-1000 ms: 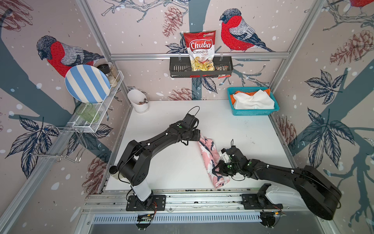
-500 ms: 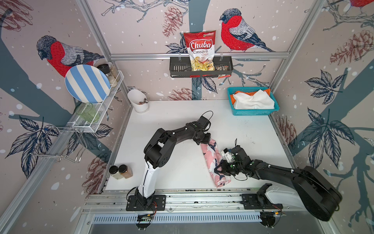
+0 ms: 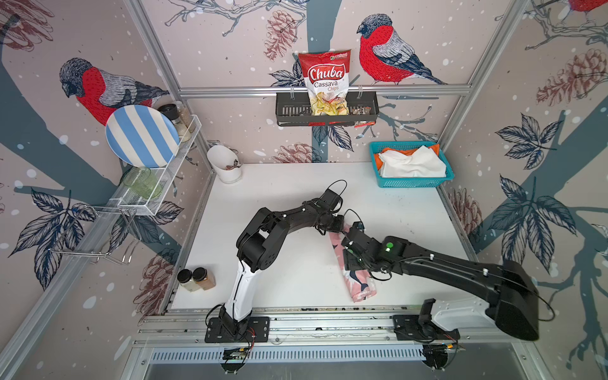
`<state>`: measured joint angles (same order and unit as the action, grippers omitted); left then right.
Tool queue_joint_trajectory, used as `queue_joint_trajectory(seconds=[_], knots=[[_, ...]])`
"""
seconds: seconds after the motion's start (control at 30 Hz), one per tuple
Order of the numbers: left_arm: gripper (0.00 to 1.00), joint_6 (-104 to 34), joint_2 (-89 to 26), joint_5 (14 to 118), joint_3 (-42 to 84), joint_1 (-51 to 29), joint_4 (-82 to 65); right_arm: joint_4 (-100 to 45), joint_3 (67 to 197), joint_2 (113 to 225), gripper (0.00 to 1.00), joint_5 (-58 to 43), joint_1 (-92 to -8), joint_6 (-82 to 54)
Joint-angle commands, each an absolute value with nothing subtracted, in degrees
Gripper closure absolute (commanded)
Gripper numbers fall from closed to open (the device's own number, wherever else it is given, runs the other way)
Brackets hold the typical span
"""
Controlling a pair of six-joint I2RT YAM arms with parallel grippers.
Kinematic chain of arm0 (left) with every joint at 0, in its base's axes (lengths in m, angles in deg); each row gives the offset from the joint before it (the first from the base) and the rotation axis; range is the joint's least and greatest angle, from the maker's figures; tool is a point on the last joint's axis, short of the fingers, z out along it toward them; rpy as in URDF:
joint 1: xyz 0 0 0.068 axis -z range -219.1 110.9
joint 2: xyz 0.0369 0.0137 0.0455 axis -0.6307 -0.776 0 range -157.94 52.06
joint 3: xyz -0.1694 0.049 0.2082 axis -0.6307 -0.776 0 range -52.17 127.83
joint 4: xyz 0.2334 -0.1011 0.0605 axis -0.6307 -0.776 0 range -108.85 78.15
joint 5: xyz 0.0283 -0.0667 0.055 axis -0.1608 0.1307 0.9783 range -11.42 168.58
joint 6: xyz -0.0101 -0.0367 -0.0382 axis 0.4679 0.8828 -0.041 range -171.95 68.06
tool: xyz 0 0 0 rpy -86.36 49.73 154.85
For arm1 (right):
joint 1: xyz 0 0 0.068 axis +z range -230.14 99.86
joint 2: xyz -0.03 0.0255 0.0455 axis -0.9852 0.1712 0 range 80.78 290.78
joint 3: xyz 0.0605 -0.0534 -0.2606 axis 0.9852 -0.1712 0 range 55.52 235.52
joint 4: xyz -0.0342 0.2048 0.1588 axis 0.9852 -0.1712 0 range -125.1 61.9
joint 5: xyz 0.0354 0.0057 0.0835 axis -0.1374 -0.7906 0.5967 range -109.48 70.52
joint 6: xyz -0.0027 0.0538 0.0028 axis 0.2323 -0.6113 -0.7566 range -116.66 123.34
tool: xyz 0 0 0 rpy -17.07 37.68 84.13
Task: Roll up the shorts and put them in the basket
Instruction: Roll the shorts at the center of the board.
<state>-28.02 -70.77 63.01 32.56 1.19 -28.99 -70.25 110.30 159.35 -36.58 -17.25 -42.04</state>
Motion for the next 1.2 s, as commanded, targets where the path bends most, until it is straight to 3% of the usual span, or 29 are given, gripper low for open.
queue_joint_trajectory(seconds=[0.0,0.17,0.37,0.5,0.6,0.7,0.87,1.17], knots=[[0.73,-28.6,-71.2,65.1,31.7,1.1,-35.5,-81.9,115.7,165.9,0.18,-49.7,-12.9,-44.7],[0.70,-28.0,-70.2,65.3,30.7,0.9,-34.9,-83.0,121.4,177.2,0.09,-53.5,-8.1,-46.6],[0.67,-26.8,-69.4,64.8,30.3,0.7,-34.2,-76.2,119.2,183.5,0.13,-51.3,-8.2,-45.5],[0.65,-27.1,-67.8,65.1,28.3,0.7,-33.0,-73.0,117.6,185.8,0.27,-52.1,-7.3,-44.8],[0.61,-26.4,-65.6,66.2,25.3,0.0,-31.6,-72.6,118.6,187.3,0.53,-51.9,-6.7,-43.7],[0.60,-26.1,-62.3,66.0,21.6,-1.4,-30.1,-71.7,120.4,188.0,0.69,-50.4,-5.8,-41.6],[0.53,-25.1,-53.0,70.0,13.2,-4.7,-30.3,-67.5,123.0,188.0,0.76,-46.3,-5.2,-37.5],[0.39,-23.2,-33.5,77.9,5.3,-7.4,-36.4,-52.5,119.3,184.0,0.77,-26.3,-9.6,-32.1]])
